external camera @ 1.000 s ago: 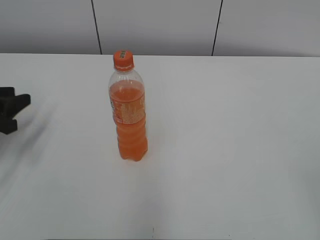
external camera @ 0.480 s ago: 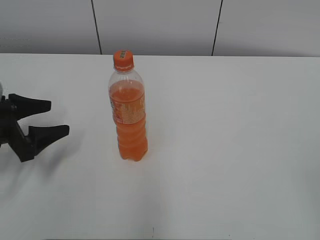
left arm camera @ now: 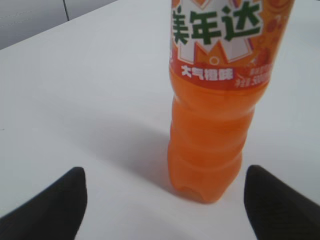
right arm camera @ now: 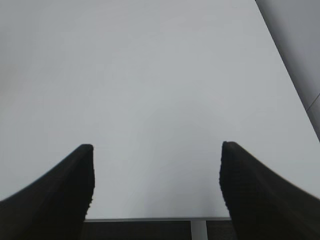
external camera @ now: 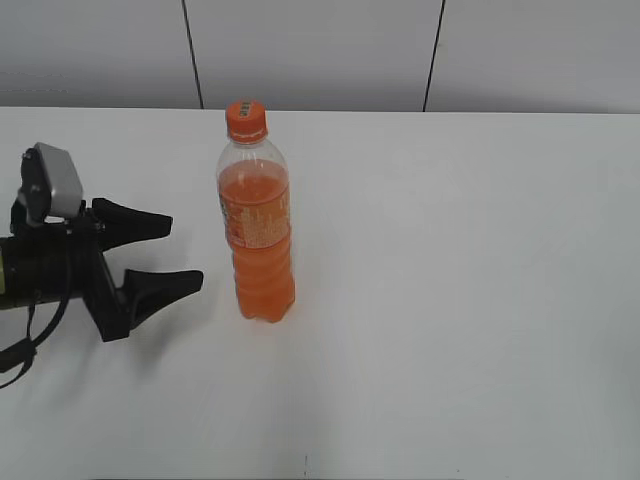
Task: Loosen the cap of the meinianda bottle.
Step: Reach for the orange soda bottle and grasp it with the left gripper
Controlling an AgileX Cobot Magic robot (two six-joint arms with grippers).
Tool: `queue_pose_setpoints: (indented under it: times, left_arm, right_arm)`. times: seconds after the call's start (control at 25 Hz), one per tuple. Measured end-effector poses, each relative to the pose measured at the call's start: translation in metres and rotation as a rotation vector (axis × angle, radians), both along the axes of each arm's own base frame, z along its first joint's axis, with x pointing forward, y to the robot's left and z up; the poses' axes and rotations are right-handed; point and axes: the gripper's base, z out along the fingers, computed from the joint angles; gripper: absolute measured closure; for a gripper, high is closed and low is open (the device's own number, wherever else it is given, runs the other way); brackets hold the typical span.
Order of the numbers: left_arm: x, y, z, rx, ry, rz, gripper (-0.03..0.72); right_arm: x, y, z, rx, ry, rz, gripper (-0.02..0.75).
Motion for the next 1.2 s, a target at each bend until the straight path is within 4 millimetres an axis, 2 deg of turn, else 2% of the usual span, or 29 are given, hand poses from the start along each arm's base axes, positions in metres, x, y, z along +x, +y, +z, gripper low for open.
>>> queue_pose_setpoints:
  times: [0.24, 0.48, 0.8, 1.2]
  left_arm:
    - [0.008, -0.003, -0.017, -0.053, 0.034, -0.015, 0.105]
    - [0.017, -0.008, -0.015, -0.081, -0.003, -0.06, 0.105]
    - [0.016, -0.035, -0.018, -0.092, -0.001, -0.107, 0.105]
    - [0.033, -0.06, -0.028, -0.098, -0.039, -0.143, 0.106]
  right_arm:
    - [0.0, 0.0, 0.0, 0.0, 0.0, 0.0, 0.153]
    - [0.0, 0.0, 0.0, 0.0, 0.0, 0.0, 0.153]
    - [0.0, 0.0, 0.0, 0.0, 0.0, 0.0, 0.153]
    - [0.0, 0.0, 0.0, 0.0, 0.0, 0.0, 0.153]
